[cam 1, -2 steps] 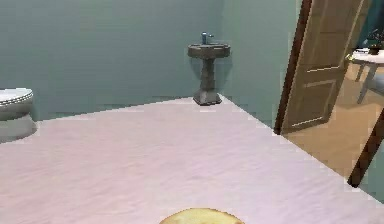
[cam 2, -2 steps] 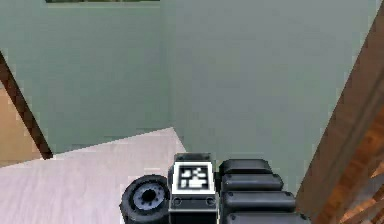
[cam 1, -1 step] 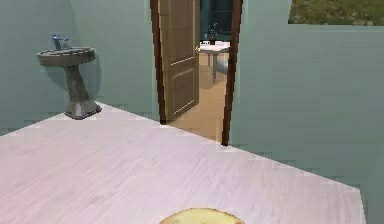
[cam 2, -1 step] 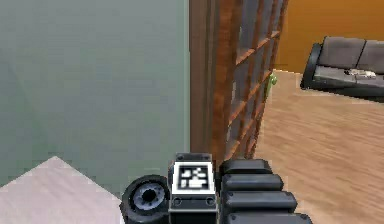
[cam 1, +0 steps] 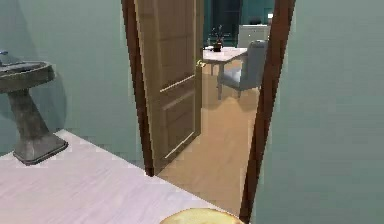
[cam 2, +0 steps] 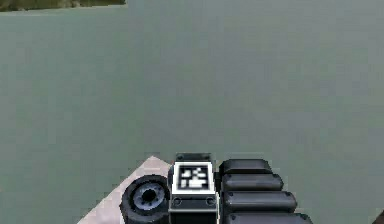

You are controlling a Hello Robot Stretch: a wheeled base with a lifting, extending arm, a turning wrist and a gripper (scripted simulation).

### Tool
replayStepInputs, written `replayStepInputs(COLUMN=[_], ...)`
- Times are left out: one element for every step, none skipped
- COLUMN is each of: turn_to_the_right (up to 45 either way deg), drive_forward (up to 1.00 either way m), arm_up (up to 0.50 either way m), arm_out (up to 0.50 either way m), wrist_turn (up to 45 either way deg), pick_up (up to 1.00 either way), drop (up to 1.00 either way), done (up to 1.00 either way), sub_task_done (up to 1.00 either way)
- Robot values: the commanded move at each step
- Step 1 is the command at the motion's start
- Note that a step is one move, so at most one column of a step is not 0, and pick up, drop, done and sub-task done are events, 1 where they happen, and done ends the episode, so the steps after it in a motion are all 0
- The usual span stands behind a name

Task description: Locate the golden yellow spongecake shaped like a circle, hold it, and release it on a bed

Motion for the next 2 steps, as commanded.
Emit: replayStepInputs(turn_to_the_right=[0.0, 24.0], drive_forward=[1.0, 0.0], arm_up=[0.0, 0.0], arm_out=[0.0, 0.0], wrist_turn=[0.0, 0.0], pick_up=[0.0, 0.0], drop=[0.0, 0.0], done=[0.0, 0.0], sub_task_done=[0.0, 0.0])
